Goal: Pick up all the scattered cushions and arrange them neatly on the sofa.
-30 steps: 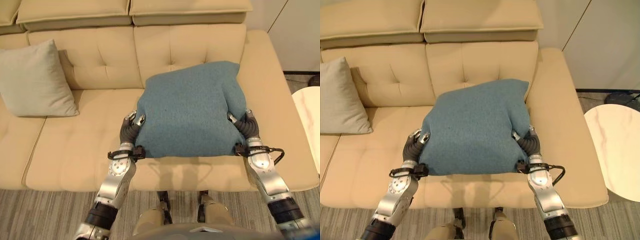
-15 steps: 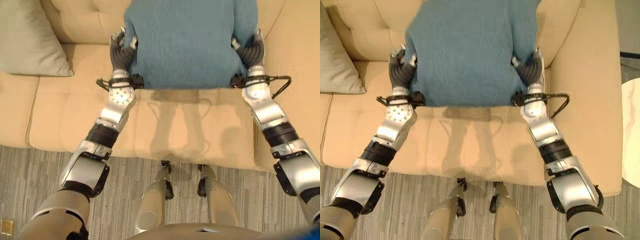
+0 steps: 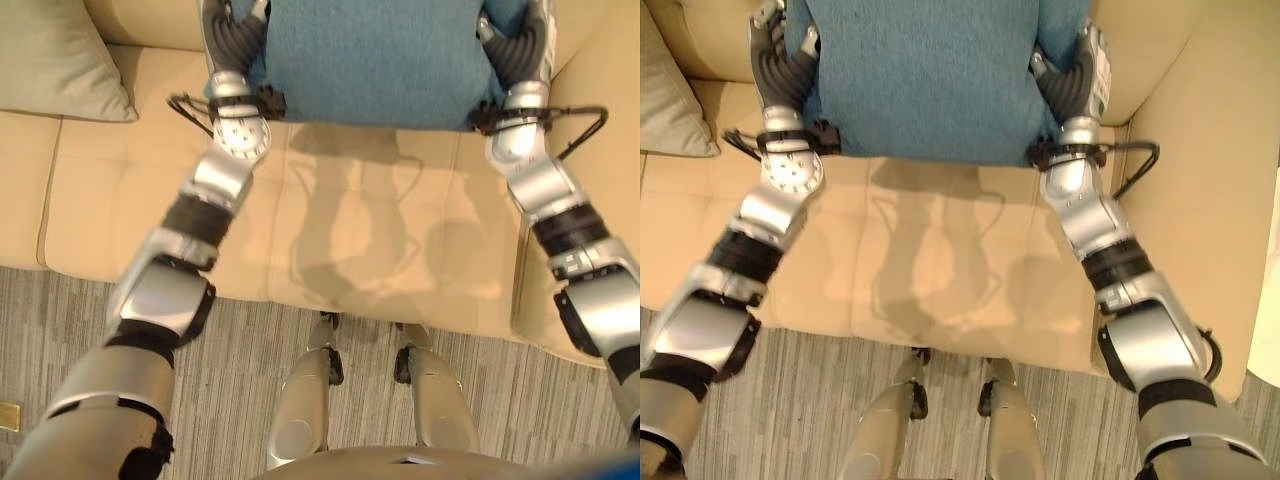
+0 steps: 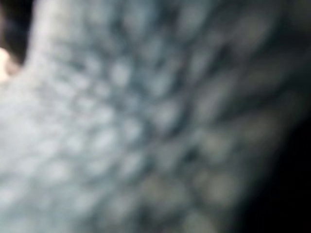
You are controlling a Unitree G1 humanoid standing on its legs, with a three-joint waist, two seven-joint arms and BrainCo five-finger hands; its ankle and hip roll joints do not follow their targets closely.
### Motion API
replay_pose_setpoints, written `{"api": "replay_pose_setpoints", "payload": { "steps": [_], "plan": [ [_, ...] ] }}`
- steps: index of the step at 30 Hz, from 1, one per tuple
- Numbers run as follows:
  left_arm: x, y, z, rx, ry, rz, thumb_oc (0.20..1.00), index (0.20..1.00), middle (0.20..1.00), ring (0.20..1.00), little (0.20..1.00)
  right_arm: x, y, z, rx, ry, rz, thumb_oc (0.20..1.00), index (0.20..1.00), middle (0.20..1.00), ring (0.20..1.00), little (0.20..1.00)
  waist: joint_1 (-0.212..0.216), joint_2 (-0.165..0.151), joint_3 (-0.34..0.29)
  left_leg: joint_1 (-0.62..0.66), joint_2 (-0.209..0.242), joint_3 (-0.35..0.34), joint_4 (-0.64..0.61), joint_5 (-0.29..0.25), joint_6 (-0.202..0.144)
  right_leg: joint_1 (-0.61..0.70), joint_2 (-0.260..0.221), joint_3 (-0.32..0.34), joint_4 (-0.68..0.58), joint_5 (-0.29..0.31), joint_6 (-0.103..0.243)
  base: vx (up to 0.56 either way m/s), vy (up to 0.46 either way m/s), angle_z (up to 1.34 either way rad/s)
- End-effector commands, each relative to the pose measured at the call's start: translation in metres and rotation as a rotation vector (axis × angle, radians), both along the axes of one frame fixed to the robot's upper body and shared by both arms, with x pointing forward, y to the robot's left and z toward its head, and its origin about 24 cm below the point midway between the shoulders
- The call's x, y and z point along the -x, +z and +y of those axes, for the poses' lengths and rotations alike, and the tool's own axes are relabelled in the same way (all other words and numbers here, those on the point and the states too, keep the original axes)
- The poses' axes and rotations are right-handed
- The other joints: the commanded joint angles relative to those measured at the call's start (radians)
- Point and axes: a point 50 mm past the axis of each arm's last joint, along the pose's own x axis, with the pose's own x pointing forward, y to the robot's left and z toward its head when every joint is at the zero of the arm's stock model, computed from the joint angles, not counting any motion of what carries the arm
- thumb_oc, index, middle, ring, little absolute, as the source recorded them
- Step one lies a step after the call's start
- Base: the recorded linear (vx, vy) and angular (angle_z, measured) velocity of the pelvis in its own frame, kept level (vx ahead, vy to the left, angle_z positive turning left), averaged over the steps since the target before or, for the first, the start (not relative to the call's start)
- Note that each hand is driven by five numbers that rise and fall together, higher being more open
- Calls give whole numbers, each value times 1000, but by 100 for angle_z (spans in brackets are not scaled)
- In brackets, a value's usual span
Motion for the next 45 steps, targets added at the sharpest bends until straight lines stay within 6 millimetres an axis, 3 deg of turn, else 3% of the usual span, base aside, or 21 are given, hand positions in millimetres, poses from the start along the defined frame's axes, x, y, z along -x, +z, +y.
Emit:
{"api": "replay_pose_setpoints", "payload": {
  "steps": [1, 8, 9, 10, 11, 13, 16, 22, 23, 24, 26, 29, 32, 33, 36, 38, 39, 40, 42, 44, 45],
  "plan": [
    [22, 66, -45, -136, -122, -238, 200, 200, 200, 200, 200, 15, 50, 38, 123, 85, -181, 200, 200, 200, 200, 200, 13, -27, -56, 6, -21, 2, -2, -37, -92, -57, -26, 84, 155, -107, 112, -24, -29, 5],
    [6, 68, -35, -127, -70, -119, 200, 200, 200, 200, 200, -2, 51, 25, 163, 10, -38, 200, 200, 200, 200, 200, 8, -47, -38, -35, -19, -3, -2, -25, -97, -86, -17, 85, 130, -83, 118, -10, -32, -1],
    [3, 67, -34, -142, -60, -94, 369, 369, 369, 369, 369, -5, 50, 22, 169, 4, -8, 200, 200, 200, 200, 200, 8, -51, -36, -42, -19, -3, -2, -23, -97, -89, -16, 86, 122, -76, 120, -17, -41, 1],
    [2, 66, -34, -152, -56, -79, 614, 614, 614, 614, 614, -6, 50, 21, 180, -3, 12, 200, 200, 200, 200, 200, 8, -52, -35, -46, -19, -2, -2, -24, -97, -92, -14, 87, 115, -71, 120, 0, 0, 0],
    [1, 67, -34, -159, -58, -72, 1000, 1000, 1000, 1000, 1000, -8, 49, 19, 185, -6, 35, 200, 200, 200, 200, 200, 7, -54, -33, -52, -19, -2, -2, -22, -98, -97, -12, 89, 109, -66, 121, 0, 0, 0],
    [-1, 67, -31, -160, -51, -50, 1000, 1000, 1000, 1000, 1000, -12, 46, 15, 185, -12, 80, 438, 438, 438, 438, 438, 7, -59, -30, -61, -17, -2, -2, -21, -97, -103, -10, 92, 96, -56, 124, 0, 0, 0],
    [-1, 69, -27, -164, -52, -38, 1000, 1000, 1000, 1000, 1000, -17, 36, 10, 212, -23, 153, 931, 931, 931, 931, 931, 8, -61, -24, -88, -16, 1, -2, -13, -98, -118, -5, 98, 64, -33, 129, -14, -10, -8],
    [-5, 53, -16, -103, -72, 4, 1000, 1000, 1000, 1000, 1000, -19, 26, 4, 208, -18, 193, 1000, 1000, 1000, 1000, 1000, 7, -61, -30, -121, -15, 4, -2, -6, -96, -146, -1, 104, 35, -9, 133, -18, 6, -8],
    [-8, 44, -10, -93, -69, 32, 1000, 1000, 1000, 1000, 1000, -19, 24, 3, 214, -18, 204, 1000, 1000, 1000, 1000, 1000, 7, -61, -32, -126, -15, 3, -2, -5, -96, -151, 0, 106, 33, -8, 131, -62, -6, -7],
    [-14, 20, 1, -27, -84, 97, 1000, 1000, 1000, 1000, 1000, -21, 14, -5, 223, -30, 240, 1000, 1000, 1000, 1000, 1000, 8, -62, -32, -120, -16, 4, -2, -4, -98, -148, -2, 103, 31, -7, 129, -55, -8, -5],
    [-15, 13, 6, -18, -81, 115, 1000, 1000, 1000, 1000, 1000, -21, 12, -9, 226, -38, 248, 1000, 1000, 1000, 1000, 1000, 8, -62, -31, -116, -16, 5, -2, -4, -99, -144, -1, 102, 30, -6, 129, -25, -5, -3],
    [-13, -20, 37, 32, -54, 187, 1000, 1000, 1000, 1000, 1000, -17, -6, -37, 214, -86, 285, 1000, 1000, 1000, 1000, 1000, 10, -63, -31, -85, -16, 8, -2, -8, -103, -109, -4, 96, 25, -8, 127, -54, -17, 1],
    [-6, -38, 66, -5, -1, 230, 1000, 1000, 1000, 1000, 1000, -10, -19, -62, 211, -125, 312, 1000, 1000, 1000, 1000, 1000, 9, -62, -35, -51, -17, 10, -2, -16, -104, -76, -3, 93, 20, -10, 126, -15, -5, 0],
    [3, -55, 85, -15, 32, 260, 1000, 1000, 1000, 1000, 1000, -3, -34, -82, 207, -155, 347, 1000, 1000, 1000, 1000, 1000, 10, -63, -42, -24, -13, 13, -2, -22, -104, -50, -6, 89, 18, -13, 126, 0, 0, 0],
    [21, -85, 110, -22, 51, 316, 1000, 1000, 1000, 1000, 1000, 11, -72, -110, 207, -183, 442, 1000, 1000, 1000, 1000, 1000, 7, -67, -61, 30, -9, 16, -2, -32, -105, 9, -7, 84, 14, -22, 123, 19, -4, 1],
    [53, -132, 135, -60, 67, 433, 1000, 1000, 1000, 1000, 1000, 41, -141, -138, 135, -180, 618, 1000, 1000, 1000, 1000, 1000, 0, -75, -91, 116, -2, 22, -2, -51, -102, 97, -9, 75, 7, -38, 121, 94, -22, 4],
    [61, -146, 139, -55, 68, 470, 1000, 1000, 1000, 1000, 1000, 50, -159, -143, 112, -178, 663, 1000, 1000, 1000, 1000, 1000, -3, -78, -99, 139, -1, 22, -2, -56, -101, 121, -9, 72, 5, -43, 121, 114, -30, -1],
    [79, -183, 144, -29, 54, 575, 1000, 1000, 1000, 1000, 1000, 68, -195, -147, 58, -158, 760, 1000, 1000, 1000, 1000, 1000, -7, -85, -116, 181, 2, 20, -2, -66, -97, 166, -9, 67, 3, -52, 122, 84, -29, -5],
    [99, -219, 147, 4, 45, 695, 1000, 1000, 1000, 1000, 1000, 89, -230, -147, 59, -146, 879, 1000, 1000, 1000, 1000, 1000, -12, -89, -137, 216, 5, 18, -2, -71, -94, 207, -6, 62, 3, -63, 122, 89, -10, -3],
    [139, -291, 143, 96, 36, 940, 1000, 1000, 1000, 1000, 1000, 127, -296, -143, -10, -140, 1106, 1000, 1000, 1000, 1000, 1000, -20, -89, -172, 296, 10, 16, -2, -87, -85, 286, 0, 53, 8, -89, 118, 75, 12, 1],
    [149, -311, 139, 129, 33, 1011, 1000, 1000, 1000, 1000, 1000, 134, -309, -139, -11, -130, 1153, 1000, 1000, 1000, 1000, 1000, -19, -90, -182, 318, 11, 19, -2, -92, -84, 306, 4, 53, 10, -95, 117, 38, 6, 2]
  ]
}}
